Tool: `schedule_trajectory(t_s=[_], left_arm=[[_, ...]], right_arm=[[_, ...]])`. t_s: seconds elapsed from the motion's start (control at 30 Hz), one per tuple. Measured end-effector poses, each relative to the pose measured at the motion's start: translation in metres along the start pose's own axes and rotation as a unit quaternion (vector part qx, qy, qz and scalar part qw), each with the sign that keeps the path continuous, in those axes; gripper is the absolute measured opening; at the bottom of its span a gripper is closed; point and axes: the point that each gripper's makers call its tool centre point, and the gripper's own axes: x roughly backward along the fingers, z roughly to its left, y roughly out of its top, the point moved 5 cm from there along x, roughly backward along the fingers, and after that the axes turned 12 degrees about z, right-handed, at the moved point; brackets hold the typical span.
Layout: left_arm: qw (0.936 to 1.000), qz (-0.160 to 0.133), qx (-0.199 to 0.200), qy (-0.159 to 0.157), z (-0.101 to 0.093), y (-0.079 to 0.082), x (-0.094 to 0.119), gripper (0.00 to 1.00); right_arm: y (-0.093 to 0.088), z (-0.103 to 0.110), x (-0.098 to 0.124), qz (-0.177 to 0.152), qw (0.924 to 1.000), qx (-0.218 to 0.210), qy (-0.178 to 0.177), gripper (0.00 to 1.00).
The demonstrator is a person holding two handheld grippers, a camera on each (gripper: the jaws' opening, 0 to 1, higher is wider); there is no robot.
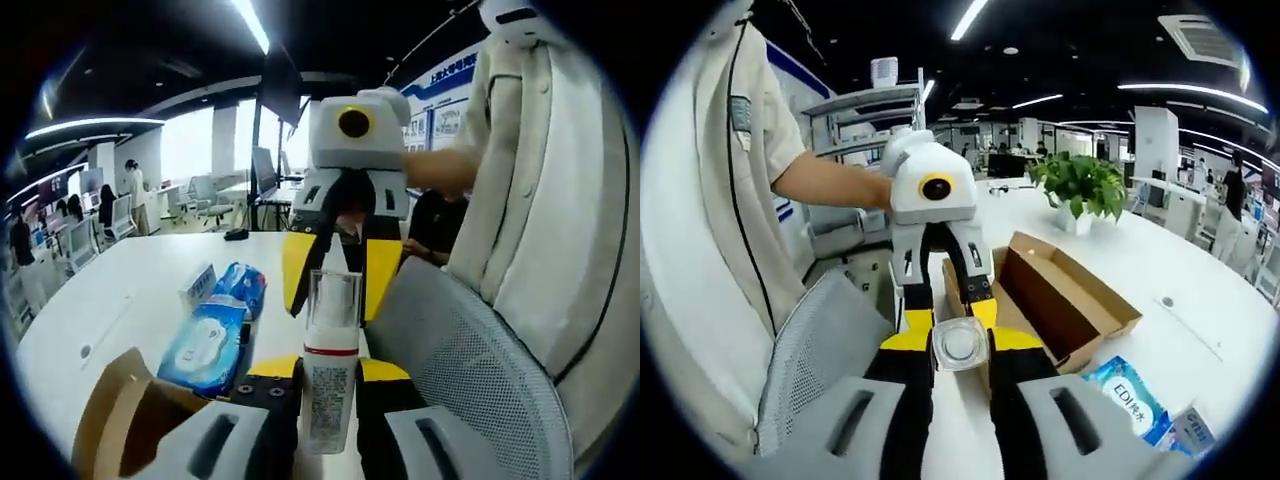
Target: Operate the shoe box by opening the lid, removing the specified soft item, and placing it in the target area until the item is outside and the box remains undamaged.
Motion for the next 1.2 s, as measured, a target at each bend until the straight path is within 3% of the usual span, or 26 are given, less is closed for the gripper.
schedule_trajectory(t_s=[0.33, 0.7, 0.77, 0.9, 0.97, 1.2], left_arm=[[0.9994, -0.006, 0.001, 0.033, 0.01, 0.003, 0.001, 0.21], [0.9944, 0.015, 0.014, 0.104, 0.03, -0.01, 0.024, 0.32], [0.9918, 0.025, 0.023, 0.123, 0.035, -0.017, 0.03, 0.34], [0.9869, 0.02, 0.05, 0.152, 0.043, -0.025, 0.044, 0.38], [0.9825, 0.013, 0.082, 0.166, 0.046, -0.029, 0.05, 0.42], [0.9667, 0.007, 0.135, 0.218, 0.053, -0.044, 0.072, 0.59]], right_arm=[[0.012, -0.012, 0.0, 0.012, 0.9998, 0.014, 0.001, 0.17], [0.022, -0.031, 0.004, 0.02, 0.9991, 0.036, 0.008, 0.17], [0.024, -0.036, 0.006, 0.021, 0.999, 0.039, 0.007, 0.17], [0.027, -0.048, 0.009, 0.02, 0.9989, 0.041, 0.003, 0.17], [0.029, -0.055, 0.012, 0.021, 0.9988, 0.044, -0.002, 0.17], [0.032, -0.087, 0.023, 0.023, 0.9985, 0.041, -0.029, 0.17]])
